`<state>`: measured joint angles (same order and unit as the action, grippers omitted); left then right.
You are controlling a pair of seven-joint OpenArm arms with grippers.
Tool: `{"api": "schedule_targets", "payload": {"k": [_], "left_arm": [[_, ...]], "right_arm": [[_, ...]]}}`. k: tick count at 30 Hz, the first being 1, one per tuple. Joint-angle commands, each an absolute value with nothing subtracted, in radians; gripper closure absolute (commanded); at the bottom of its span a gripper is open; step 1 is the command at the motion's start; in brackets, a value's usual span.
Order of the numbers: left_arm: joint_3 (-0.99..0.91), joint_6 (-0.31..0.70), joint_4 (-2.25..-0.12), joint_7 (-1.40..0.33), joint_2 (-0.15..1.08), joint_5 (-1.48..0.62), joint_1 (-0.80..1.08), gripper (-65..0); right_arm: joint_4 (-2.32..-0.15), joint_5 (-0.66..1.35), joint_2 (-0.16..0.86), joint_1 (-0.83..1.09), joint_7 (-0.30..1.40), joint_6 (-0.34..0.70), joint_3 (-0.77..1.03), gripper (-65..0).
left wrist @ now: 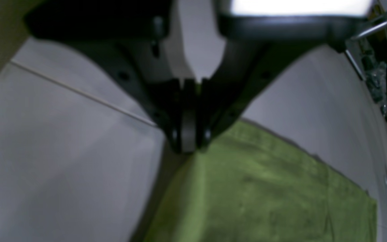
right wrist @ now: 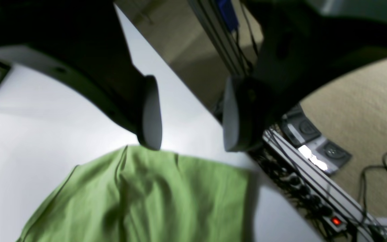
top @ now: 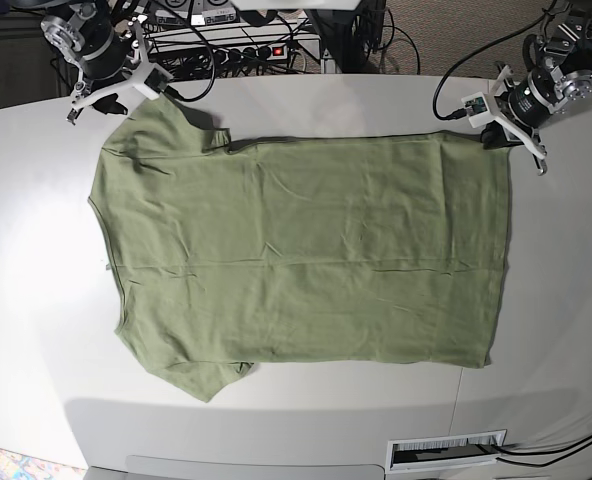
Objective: Fold the T-shirt properly
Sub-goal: 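Lower the right gripper to the shoulder edge by the sleeve and grasp, then lift the grasped side edge with both grippers and fold it toward the shirt's middle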
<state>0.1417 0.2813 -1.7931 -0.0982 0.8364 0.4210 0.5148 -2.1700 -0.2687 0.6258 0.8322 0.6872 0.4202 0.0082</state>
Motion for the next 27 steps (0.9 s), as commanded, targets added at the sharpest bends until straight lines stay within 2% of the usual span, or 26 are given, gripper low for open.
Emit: {"api": "schedule_targets", "payload": {"k": [1,15,25,27], "left_arm": [[0.138,0.293,-1.802,-0.092,0.848,0.414,0.518,0.0],[0.138,0.292,-1.802,-0.087,0.848,0.414,0.517,0.0],[0.138,0.293,-1.802,-0.086,0.848,0.414,0.518,0.0],[0.138,0.293,-1.802,-0.086,0.848,0.414,0.518,0.0]], "right_arm": [[-2.183,-0.257,0.635,0.827,0.669,0.410,0.014,-30.6],[-2.130,-0.217,0.624,0.793,0.636,0.413,0.009,-30.6],[-2.025,-0.218,0.623,0.672,0.659,0.412,-0.118,-30.3],[-2.025,-0.218,0.623,0.667,0.665,0.411,-0.118,-24.2]]}}
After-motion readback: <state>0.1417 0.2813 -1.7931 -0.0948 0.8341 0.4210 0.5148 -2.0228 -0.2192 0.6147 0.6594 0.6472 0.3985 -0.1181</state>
